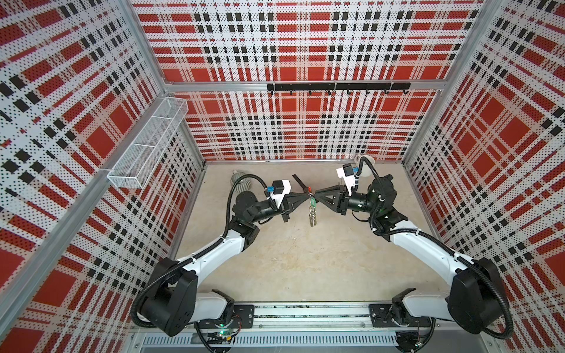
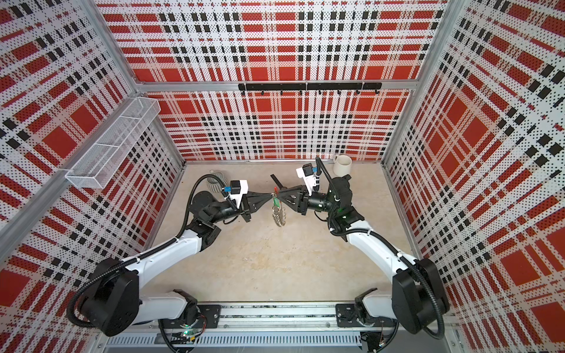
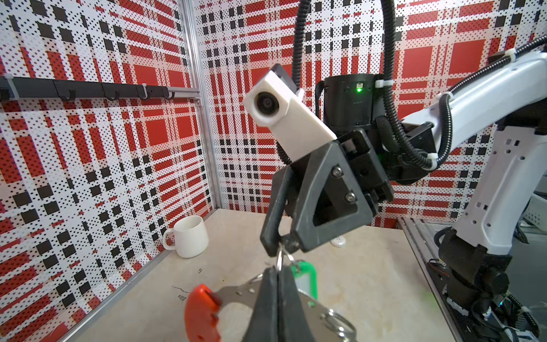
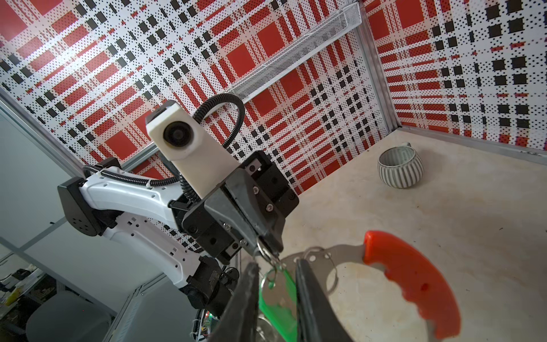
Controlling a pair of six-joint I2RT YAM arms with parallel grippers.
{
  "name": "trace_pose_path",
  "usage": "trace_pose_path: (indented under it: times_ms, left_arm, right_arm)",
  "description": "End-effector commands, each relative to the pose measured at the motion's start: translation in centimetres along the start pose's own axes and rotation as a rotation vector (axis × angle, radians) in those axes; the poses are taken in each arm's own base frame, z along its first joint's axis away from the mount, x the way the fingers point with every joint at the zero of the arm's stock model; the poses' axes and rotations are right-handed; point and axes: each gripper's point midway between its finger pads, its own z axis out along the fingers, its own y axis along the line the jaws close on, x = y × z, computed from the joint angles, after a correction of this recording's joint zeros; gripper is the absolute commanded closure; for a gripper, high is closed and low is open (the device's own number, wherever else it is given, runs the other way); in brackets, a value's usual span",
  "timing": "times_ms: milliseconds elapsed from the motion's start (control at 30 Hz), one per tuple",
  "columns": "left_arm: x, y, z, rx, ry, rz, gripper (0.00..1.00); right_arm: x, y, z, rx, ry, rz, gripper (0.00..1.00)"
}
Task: Attach keys to a key ring
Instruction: Insert the key into the keyring.
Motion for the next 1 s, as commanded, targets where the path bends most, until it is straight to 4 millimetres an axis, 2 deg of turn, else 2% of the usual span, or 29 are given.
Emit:
trace_pose_path:
  times_ms: [0, 433, 833, 967]
  left_arm:
    - [-1.24, -0.27, 0.24, 0.009, -0.041, 0.033, 1.0]
    - [-1.66, -0.37, 0.25, 0.009, -0.051, 0.039, 1.0]
    - [-1.92, -0.31, 0.18, 0.004, -0.056, 0.047, 1.0]
    - [-1.94, -0.29, 0.13, 0.002, -0.057, 0.05, 1.0]
  right_arm:
    - [-1.17, 1.01, 0.47, -0.039, -0.011, -0.036, 0.76]
    - [-0.49, 0.99, 1.19, -0.04, 0.013, -0.031, 0.73]
    - [-0.54, 0.84, 1.05, -0.014, 0.012, -0.033, 0.98]
    - [-0.41, 0.39, 0.96, 0.016, 0.022, -0.059, 1.0]
